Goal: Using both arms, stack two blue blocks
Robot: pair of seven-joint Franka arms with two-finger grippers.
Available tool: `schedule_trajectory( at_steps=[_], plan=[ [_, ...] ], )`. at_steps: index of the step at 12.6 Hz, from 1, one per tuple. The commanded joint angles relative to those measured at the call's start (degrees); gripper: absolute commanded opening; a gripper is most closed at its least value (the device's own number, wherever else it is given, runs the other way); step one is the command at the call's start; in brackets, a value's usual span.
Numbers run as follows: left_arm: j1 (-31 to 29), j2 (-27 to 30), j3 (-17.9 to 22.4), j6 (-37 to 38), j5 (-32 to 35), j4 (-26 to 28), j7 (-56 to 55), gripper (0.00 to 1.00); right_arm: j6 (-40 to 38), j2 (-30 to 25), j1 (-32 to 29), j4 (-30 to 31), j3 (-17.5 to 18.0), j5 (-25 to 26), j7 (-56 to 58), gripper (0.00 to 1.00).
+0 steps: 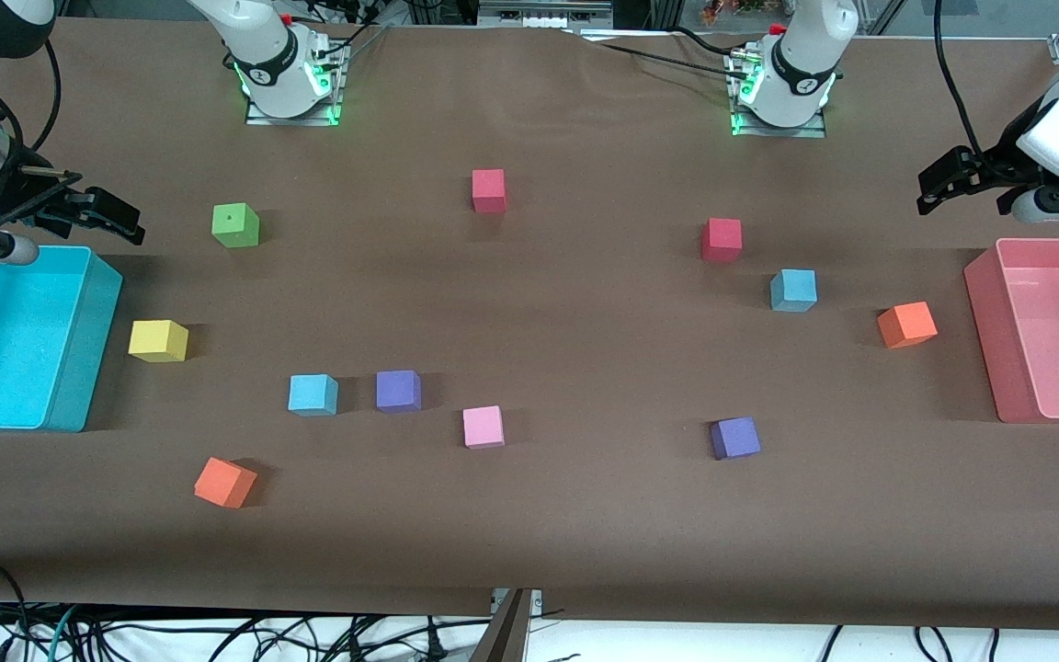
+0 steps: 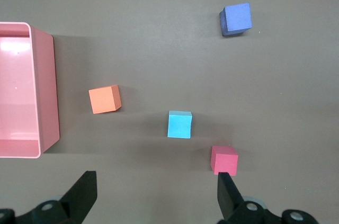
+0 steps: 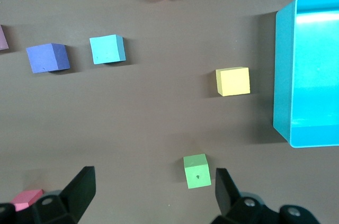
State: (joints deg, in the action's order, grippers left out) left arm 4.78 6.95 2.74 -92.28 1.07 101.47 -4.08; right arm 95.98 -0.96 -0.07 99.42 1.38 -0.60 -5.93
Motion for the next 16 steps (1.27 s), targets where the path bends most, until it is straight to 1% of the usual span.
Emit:
schedule_trajectory(
  at_steps=[1,7,9,10,12,14,16],
  plan=[
    [0.14,-0.27,-0.02,0.96,1.48,-1.01,-0.05,1.00,-1.23,0.70,-1.25,-1.25,1.61,0.25,-0.39,1.00],
    [0.14,-0.45,0.07,1.49,1.48,-1.01,-0.05,1.00,-0.96,1.22,-1.25,-0.90,1.61,0.25,0.13,1.00],
    [0.14,-0.54,0.16,1.49,1.48,-1.01,-0.14,1.00,-0.27,2.89,-1.07,0.68,1.69,0.34,0.13,1.00],
    [0.14,-0.54,0.25,1.49,1.48,-1.01,-0.05,1.00,1.22,4.72,-0.99,0.43,1.70,0.34,0.04,1.00],
    [0.14,-0.54,0.25,1.49,1.39,-1.01,-0.14,1.00,8.49,9.11,0.50,0.07,2.05,0.34,-0.30,1.00],
    [0.14,-0.62,0.25,1.49,1.48,-1.01,-0.14,1.00,16.84,14.03,4.36,-0.71,2.13,0.25,-0.66,1.00],
    [0.14,-0.62,0.25,1.49,1.48,-1.01,-0.14,1.00,20.20,19.65,6.30,-2.56,2.14,0.42,-0.75,1.00]
  ],
)
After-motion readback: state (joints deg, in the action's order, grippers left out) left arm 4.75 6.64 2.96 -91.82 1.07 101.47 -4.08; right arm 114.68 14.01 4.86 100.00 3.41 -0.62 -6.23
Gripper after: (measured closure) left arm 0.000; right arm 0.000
